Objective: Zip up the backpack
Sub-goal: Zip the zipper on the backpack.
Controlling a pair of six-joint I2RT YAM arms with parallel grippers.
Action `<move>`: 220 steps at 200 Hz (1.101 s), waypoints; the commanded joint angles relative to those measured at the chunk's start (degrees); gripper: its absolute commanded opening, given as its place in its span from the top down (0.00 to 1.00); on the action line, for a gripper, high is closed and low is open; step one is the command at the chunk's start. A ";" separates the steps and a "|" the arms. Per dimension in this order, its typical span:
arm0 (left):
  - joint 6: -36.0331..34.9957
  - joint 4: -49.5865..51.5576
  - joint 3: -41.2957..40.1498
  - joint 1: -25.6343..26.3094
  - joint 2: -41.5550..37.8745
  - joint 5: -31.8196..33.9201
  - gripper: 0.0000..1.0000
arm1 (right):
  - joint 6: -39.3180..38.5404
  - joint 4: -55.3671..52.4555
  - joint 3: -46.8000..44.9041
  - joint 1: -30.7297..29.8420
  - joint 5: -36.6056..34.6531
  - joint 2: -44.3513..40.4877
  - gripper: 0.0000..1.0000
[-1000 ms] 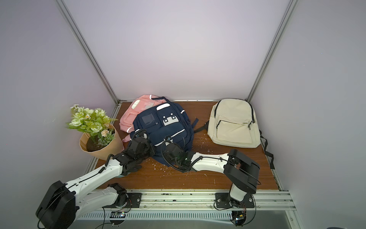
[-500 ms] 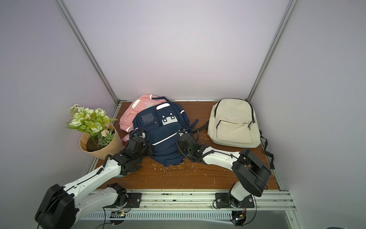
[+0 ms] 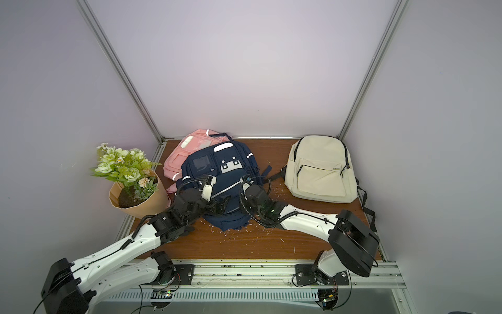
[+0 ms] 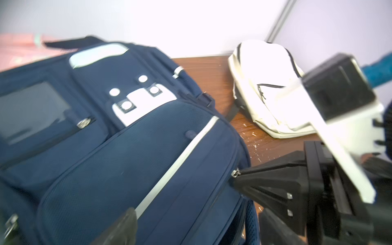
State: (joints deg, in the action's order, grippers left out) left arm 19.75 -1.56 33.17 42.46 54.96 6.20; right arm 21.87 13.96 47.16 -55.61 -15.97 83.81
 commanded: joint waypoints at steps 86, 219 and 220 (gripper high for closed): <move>-9.83 -7.90 0.67 1.71 14.80 6.47 0.51 | 0.43 3.09 2.02 -2.22 3.43 -3.39 1.00; -4.26 -3.93 -5.56 1.87 9.54 11.96 1.00 | 0.46 -15.38 12.55 14.97 2.20 2.98 1.00; -4.31 -4.00 -5.56 1.90 9.50 11.84 1.00 | 0.46 -15.24 12.45 14.90 2.40 2.96 1.00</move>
State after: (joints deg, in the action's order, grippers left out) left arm 13.28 -10.13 29.85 45.67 67.31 12.27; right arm 22.96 0.99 57.56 -44.23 -7.86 86.37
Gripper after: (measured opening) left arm 0.119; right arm 0.079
